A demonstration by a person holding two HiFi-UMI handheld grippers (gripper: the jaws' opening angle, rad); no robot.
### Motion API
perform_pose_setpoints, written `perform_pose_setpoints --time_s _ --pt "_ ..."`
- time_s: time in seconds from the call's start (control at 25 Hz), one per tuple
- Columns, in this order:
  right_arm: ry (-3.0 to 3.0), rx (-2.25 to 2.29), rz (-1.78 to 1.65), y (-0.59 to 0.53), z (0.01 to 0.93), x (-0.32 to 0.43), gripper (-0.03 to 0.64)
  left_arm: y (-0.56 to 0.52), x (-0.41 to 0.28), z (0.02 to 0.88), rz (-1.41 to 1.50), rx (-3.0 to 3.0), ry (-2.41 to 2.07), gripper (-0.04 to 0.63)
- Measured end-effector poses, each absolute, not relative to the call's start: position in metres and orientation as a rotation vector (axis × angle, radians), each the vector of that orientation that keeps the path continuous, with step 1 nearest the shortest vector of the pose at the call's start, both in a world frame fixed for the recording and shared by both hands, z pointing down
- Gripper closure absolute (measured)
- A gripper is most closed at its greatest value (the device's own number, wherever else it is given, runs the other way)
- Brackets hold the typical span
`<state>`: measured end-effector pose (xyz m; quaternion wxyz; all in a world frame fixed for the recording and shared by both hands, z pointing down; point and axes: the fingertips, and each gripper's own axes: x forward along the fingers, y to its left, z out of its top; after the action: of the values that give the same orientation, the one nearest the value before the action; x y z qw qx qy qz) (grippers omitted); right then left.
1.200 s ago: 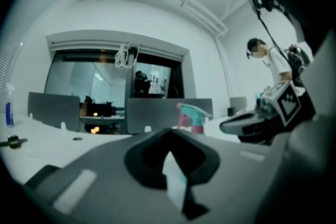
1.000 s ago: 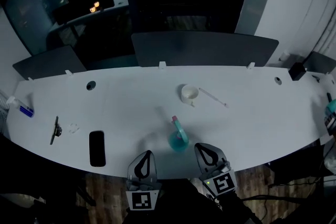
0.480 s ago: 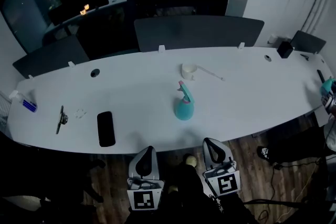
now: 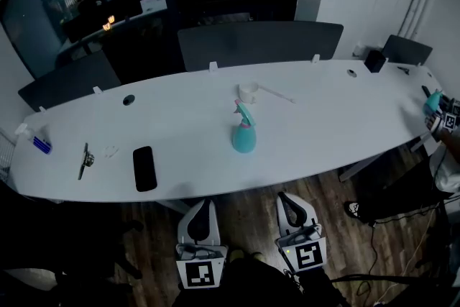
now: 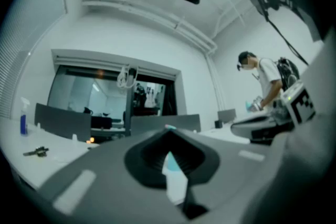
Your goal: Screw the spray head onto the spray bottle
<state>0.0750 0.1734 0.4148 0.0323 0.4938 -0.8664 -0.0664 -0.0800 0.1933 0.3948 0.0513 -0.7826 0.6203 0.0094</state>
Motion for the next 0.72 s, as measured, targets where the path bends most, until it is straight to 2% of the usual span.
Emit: perform_pose_setpoints --time_s 0.4,0.72 --pt "-2.720 1.490 -0.242 0.196 0.395 0.094 0.612 0.215 -0.048 0.382 0.049 -2.336 1.878 0.594" --pt "-2.735 1.498 -0.259 0.201 0.390 0.103 0.612 0.226 -0.048 0.380 0.049 -2.284 1.918 0.594"
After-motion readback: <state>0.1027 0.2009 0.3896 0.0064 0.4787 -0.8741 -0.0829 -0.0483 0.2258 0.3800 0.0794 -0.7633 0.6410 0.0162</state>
